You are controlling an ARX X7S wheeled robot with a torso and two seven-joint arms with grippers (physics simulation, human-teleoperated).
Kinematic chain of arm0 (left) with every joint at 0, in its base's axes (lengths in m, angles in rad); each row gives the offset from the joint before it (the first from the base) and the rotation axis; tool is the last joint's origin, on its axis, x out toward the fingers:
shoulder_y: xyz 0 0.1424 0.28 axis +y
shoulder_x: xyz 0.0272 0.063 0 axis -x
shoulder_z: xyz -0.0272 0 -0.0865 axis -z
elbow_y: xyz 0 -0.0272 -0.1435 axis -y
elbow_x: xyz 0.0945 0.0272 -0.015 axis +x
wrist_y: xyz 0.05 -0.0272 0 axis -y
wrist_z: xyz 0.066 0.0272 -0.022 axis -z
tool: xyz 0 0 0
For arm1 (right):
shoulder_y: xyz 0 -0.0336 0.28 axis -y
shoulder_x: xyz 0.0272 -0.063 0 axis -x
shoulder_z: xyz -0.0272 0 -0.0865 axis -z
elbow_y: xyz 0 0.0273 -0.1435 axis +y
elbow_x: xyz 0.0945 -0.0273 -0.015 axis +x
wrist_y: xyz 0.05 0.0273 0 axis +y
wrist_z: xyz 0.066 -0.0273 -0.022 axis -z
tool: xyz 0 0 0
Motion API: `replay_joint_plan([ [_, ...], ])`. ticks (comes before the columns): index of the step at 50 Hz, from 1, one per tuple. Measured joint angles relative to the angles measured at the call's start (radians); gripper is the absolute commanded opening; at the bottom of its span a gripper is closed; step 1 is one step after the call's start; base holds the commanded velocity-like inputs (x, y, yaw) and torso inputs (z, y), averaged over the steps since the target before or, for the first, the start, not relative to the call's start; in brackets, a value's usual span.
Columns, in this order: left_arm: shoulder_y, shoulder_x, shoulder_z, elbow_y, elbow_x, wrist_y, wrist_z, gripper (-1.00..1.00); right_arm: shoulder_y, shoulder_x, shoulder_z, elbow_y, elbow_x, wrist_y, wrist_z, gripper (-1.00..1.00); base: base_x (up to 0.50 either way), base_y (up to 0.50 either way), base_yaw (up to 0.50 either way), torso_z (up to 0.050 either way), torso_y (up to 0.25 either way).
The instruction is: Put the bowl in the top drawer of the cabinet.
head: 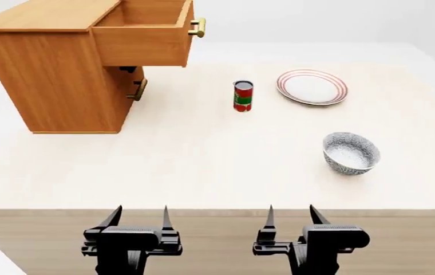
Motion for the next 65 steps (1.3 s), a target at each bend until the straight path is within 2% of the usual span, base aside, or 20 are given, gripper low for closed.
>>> replay_joint_plan([
  [28,-0.007,-0.036,0.041,0.001,-0.044,-0.007,-0.036,1.00,0.005,0.034,-0.041,0.004,0.044,-0.001,0.037,1.00,0.00,0.42,0.00,0.000,0.000],
  [42,0.001,-0.066,0.054,0.101,-0.070,-0.071,-0.051,1.00,0.000,0.059,-0.055,-0.105,0.050,0.087,0.074,1.00,0.00,0.01,0.00,0.000,0.000],
  [50,0.015,-0.104,0.023,0.323,-0.139,-0.224,-0.072,1.00,0.013,0.089,-0.050,-0.313,0.085,0.284,0.099,1.00,0.00,0.00,0.00,0.000,0.000],
  [56,-0.025,-0.143,-0.035,0.522,-0.255,-0.403,-0.094,1.00,0.087,0.117,-0.023,-0.506,0.150,0.512,0.114,1.00,0.00,0.00,0.00,0.000,0.000],
  [61,-0.149,-0.175,-0.119,0.649,-0.428,-0.594,-0.130,1.00,0.229,0.138,0.052,-0.687,0.260,0.800,0.120,1.00,0.00,0.00,0.00,0.000,0.000],
  [65,-0.317,-0.204,-0.180,0.689,-0.572,-0.738,-0.167,1.00,0.420,0.184,0.155,-0.775,0.460,1.049,0.198,1.00,0.15,0.00,0.00,0.000,0.000],
])
